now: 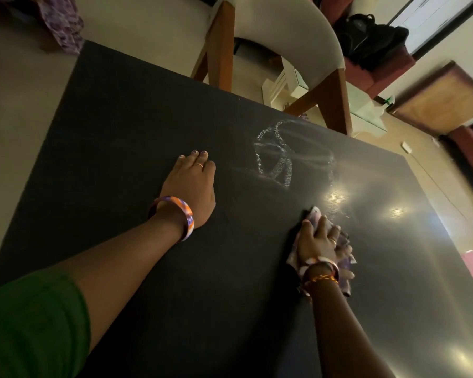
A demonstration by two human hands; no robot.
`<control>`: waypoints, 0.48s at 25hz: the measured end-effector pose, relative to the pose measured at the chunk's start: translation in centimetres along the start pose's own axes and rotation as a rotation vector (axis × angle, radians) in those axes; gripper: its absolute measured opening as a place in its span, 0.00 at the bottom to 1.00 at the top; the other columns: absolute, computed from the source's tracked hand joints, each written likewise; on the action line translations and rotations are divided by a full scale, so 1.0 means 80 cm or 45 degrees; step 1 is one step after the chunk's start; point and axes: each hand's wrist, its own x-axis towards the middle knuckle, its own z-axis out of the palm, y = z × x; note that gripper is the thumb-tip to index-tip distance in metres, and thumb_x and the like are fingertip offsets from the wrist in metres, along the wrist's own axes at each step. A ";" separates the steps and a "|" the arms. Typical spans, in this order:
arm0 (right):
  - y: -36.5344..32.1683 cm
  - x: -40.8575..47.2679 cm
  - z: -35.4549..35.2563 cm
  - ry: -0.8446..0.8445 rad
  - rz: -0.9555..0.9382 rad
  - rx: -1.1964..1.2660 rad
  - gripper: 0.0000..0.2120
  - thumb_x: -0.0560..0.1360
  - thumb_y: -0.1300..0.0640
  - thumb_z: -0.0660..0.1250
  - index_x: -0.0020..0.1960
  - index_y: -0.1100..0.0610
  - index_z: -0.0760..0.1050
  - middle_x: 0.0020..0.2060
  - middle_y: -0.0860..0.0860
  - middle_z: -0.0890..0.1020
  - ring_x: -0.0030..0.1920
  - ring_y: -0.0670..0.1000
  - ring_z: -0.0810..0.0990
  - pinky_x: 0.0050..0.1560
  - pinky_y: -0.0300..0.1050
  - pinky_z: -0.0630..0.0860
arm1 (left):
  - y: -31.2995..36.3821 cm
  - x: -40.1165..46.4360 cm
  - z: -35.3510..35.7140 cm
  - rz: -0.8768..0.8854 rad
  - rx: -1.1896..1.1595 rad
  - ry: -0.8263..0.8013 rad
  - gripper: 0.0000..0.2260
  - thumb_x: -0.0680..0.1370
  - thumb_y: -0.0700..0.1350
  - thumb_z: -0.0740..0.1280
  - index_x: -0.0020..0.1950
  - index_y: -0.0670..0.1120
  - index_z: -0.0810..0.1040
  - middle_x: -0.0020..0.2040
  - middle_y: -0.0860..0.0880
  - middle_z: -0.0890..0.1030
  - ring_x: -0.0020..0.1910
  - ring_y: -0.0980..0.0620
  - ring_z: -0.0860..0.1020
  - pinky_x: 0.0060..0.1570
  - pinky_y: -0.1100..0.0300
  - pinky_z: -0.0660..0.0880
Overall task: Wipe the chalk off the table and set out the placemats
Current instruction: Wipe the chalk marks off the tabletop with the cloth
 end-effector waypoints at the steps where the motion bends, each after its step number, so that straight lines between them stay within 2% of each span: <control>1: -0.029 -0.006 0.013 -0.028 -0.108 -0.026 0.27 0.78 0.37 0.47 0.76 0.38 0.46 0.77 0.45 0.44 0.76 0.59 0.36 0.67 0.73 0.36 | 0.000 0.001 0.000 -0.004 0.001 -0.003 0.22 0.80 0.44 0.55 0.75 0.43 0.57 0.76 0.44 0.57 0.75 0.46 0.54 0.74 0.52 0.52; 4: -0.119 -0.034 0.054 -0.140 -0.556 -0.128 0.27 0.78 0.37 0.47 0.76 0.37 0.45 0.77 0.44 0.43 0.75 0.58 0.34 0.66 0.74 0.34 | 0.001 0.001 0.000 0.005 -0.007 -0.005 0.23 0.80 0.44 0.55 0.74 0.43 0.57 0.76 0.44 0.56 0.75 0.47 0.53 0.74 0.52 0.51; 6: -0.149 -0.031 0.060 -0.173 -0.719 -0.149 0.27 0.78 0.37 0.47 0.75 0.36 0.45 0.77 0.43 0.43 0.75 0.58 0.35 0.66 0.74 0.35 | 0.000 0.001 -0.001 0.010 -0.005 -0.009 0.23 0.80 0.45 0.55 0.75 0.43 0.57 0.76 0.44 0.56 0.76 0.47 0.53 0.74 0.53 0.51; 8: -0.130 -0.001 0.049 -0.143 -0.666 -0.117 0.27 0.78 0.36 0.48 0.75 0.35 0.47 0.77 0.42 0.44 0.76 0.56 0.36 0.67 0.73 0.35 | -0.001 -0.001 -0.001 0.003 -0.009 -0.004 0.22 0.81 0.45 0.55 0.75 0.43 0.57 0.76 0.45 0.56 0.76 0.48 0.53 0.74 0.53 0.51; 12: -0.010 0.038 -0.001 0.024 -0.202 -0.041 0.27 0.78 0.35 0.47 0.75 0.36 0.49 0.77 0.41 0.46 0.76 0.55 0.40 0.68 0.72 0.38 | 0.002 0.000 -0.002 -0.013 0.010 -0.015 0.23 0.81 0.45 0.55 0.75 0.43 0.56 0.76 0.44 0.56 0.76 0.47 0.53 0.74 0.52 0.51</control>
